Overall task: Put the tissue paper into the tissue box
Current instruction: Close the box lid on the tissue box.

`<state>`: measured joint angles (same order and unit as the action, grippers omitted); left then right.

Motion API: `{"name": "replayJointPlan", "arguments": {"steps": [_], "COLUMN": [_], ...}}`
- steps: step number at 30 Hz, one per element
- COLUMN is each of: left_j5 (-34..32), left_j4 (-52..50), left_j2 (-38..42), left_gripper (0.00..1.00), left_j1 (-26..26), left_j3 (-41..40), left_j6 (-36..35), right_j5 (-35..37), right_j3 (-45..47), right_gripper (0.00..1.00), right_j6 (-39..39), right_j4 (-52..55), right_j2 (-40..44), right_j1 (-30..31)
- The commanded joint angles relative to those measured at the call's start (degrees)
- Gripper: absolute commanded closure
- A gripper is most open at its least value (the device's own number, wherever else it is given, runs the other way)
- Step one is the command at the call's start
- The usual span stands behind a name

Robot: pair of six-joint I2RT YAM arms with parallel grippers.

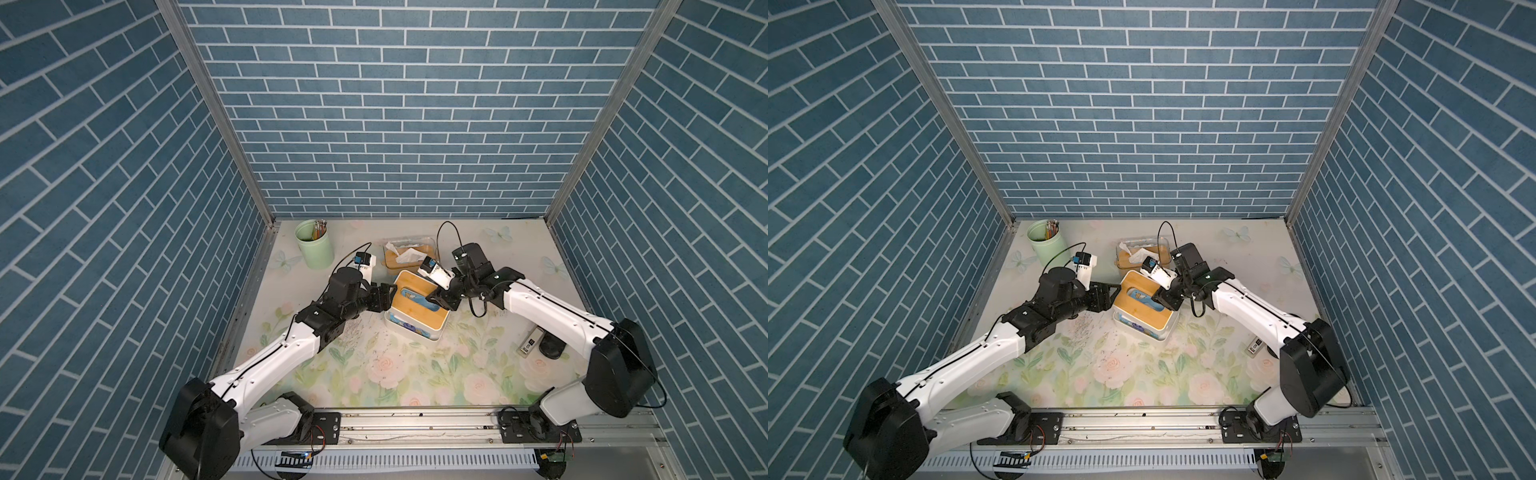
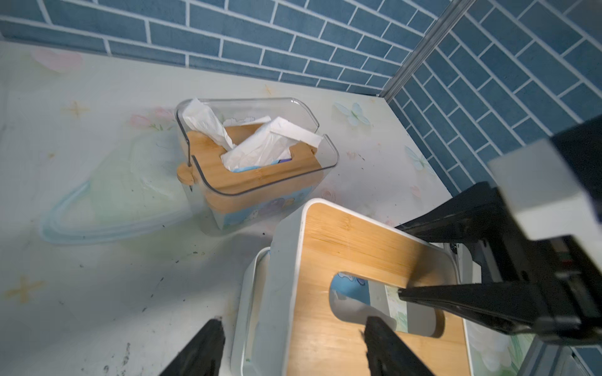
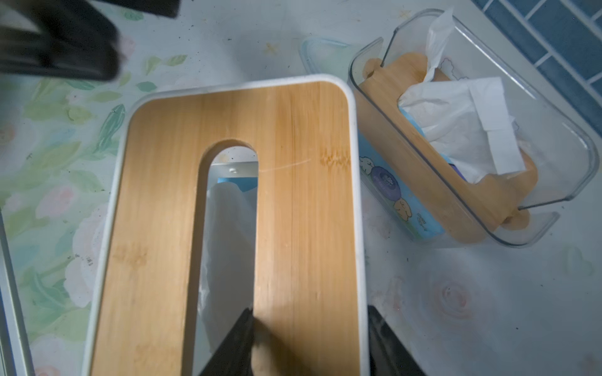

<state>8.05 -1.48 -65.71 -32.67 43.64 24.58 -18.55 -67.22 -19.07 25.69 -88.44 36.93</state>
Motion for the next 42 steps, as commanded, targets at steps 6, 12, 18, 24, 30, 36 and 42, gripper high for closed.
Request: {"name": "replayJointPlan", "arguments": {"steps": [6, 12, 18, 24, 30, 36, 42], "left_j5": [-6.53, -6.86, -6.66, -6.21, -6.04, -5.22, -4.80], "left_j4": [-5.82, -5.99, -6.12, -6.06, -5.82, -5.56, -5.38], "left_j2": [-0.69, -0.41, -0.62, -1.09, -1.74, -2.87, -3.27], "left_gripper": [0.25, 0.25, 0.25, 0.25, 0.25, 0.25, 0.25], "left_j1": [0.54, 0.89, 0.90, 0.91, 0.85, 0.90, 0.88], "left_j3": [2.15, 1.65, 1.45, 1.36, 1.19, 1.18, 1.10], "left_j6": [-1.17, -1.21, -1.46, -1.46, -1.38, -1.13, -1.11], "right_j5": [-8.85, -8.76, -6.73, -4.38, -2.90, -1.63, -1.92], "right_j3": [-7.08, -9.19, -10.77, -11.66, -11.61, -12.45, -13.02], "right_gripper": [1.00, 1.00, 1.00, 1.00, 1.00, 1.00, 1.00], "right_j6": [2.66, 2.55, 2.24, 2.03, 1.68, 1.05, 0.82], "right_j4": [10.73, 12.86, 14.30, 14.95, 15.88, 16.38, 16.93], "right_j2": [-7.47, -10.18, -11.16, -11.64, -12.62, -12.87, -13.63], "right_j1": [-0.66, -0.54, -0.61, -0.63, -0.62, -0.56, -0.39]}}
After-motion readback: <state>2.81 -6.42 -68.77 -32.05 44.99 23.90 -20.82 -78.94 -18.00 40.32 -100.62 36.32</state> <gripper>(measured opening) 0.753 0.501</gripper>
